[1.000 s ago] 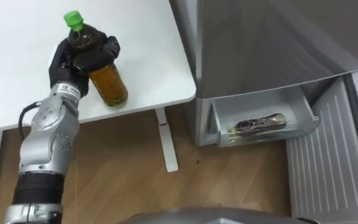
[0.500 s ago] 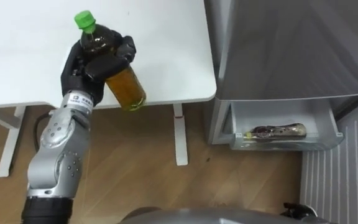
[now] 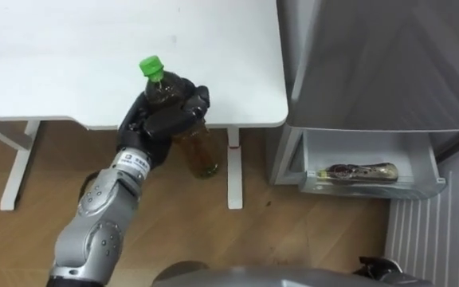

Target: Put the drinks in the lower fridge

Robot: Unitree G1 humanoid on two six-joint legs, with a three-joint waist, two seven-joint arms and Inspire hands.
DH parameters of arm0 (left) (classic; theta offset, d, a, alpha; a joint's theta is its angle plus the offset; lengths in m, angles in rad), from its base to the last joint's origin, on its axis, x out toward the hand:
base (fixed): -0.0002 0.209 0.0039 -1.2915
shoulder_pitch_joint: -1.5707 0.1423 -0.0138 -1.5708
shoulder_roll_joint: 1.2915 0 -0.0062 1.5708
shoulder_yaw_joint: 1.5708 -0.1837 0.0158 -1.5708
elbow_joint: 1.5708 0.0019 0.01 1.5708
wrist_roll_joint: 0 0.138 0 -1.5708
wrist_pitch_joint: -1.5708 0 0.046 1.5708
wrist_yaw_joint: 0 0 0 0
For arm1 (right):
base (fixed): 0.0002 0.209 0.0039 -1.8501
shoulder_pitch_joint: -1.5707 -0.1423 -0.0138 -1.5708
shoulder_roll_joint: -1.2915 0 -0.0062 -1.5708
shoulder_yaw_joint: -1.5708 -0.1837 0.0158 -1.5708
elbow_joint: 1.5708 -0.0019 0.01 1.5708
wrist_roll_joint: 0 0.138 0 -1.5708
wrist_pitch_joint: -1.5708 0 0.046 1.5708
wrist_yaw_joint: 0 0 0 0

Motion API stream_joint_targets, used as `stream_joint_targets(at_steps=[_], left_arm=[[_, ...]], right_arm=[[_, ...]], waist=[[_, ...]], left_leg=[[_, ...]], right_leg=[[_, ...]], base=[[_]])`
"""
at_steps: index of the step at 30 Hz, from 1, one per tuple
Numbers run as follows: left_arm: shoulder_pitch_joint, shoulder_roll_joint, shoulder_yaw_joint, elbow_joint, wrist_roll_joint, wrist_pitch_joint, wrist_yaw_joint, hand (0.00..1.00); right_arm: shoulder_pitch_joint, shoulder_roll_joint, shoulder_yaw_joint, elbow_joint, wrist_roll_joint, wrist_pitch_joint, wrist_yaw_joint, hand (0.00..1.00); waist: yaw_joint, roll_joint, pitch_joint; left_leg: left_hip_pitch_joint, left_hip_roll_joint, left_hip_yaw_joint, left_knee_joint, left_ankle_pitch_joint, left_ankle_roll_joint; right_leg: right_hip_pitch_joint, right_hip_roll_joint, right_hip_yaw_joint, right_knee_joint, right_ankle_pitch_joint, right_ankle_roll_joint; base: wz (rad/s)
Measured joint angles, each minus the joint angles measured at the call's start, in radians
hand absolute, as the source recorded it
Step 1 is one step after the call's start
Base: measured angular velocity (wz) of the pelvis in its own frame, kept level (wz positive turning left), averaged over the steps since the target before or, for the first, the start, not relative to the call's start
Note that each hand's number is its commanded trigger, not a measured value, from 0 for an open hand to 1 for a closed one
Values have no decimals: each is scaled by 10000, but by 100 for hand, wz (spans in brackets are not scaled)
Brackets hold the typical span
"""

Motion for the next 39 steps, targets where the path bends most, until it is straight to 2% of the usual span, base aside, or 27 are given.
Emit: stream_joint_targets(at_steps=[7,12,17,23,27,29,31,33,36,39], left_arm=[[40,27,-424,861,86,-1,-340,100],[39,45,-425,1007,220,-1,-428,100],[82,88,-466,1162,218,-16,-547,100],[10,139,-927,2355,213,-390,-604,100],[9,156,-1201,2976,241,-454,-574,100],[-20,140,-1231,2966,242,-497,-574,100],[-93,107,-1238,2964,375,-737,-579,100],[-133,106,-1242,2872,550,-832,-589,100],[-345,68,-1251,2831,1122,-877,-729,100],[-481,71,-1268,2662,1476,-882,-968,100]], right_arm=[[-253,327,290,-595,5,-539,206,0],[-334,447,581,-949,-223,-593,395,0],[-328,437,631,-1699,-1735,-579,426,0],[-349,455,1210,-2524,-2649,-873,580,0],[-272,501,1587,-3400,-2933,-862,1042,0],[-274,498,1651,-3804,-2995,-866,1305,0],[-192,498,1677,-4364,-3183,-877,1699,0],[-31,441,1731,-4935,-3222,-857,2033,0],[169,398,1775,-6113,-3216,-857,2560,0],[178,401,1766,-6582,-3213,-974,2916,0]], waist=[[-40,-1,1],[-78,-17,11],[-61,-40,24],[-93,-79,36],[-75,-69,45],[-90,-65,44],[-80,-51,43],[-60,-25,55],[-21,59,102],[-52,73,93]], left_leg=[[1,14,29,41,1,-2],[-14,-23,-14,-6,2,1],[31,-52,38,21,29,32],[69,-66,97,26,33,41],[-26,-37,93,39,27,43],[-98,-42,49,40,24,47],[-205,-50,46,187,24,48],[-233,-50,53,208,24,50],[-235,-41,56,179,28,58],[-175,-42,94,179,31,64]], right_leg=[[-1,10,-8,13,0,-1],[9,-22,-111,9,-1,2],[-27,-68,-91,36,-18,30],[12,-88,-8,44,-23,39],[-77,-93,-65,158,-32,53],[-108,-96,-118,157,-32,53],[-166,-101,-174,169,-31,52],[-192,-107,-132,180,-31,52],[-247,-110,-75,300,-31,53],[-228,-112,10,309,-32,53]], base=[[0],[4],[-1],[-1],[0],[5],[8],[2],[-4],[-3]])
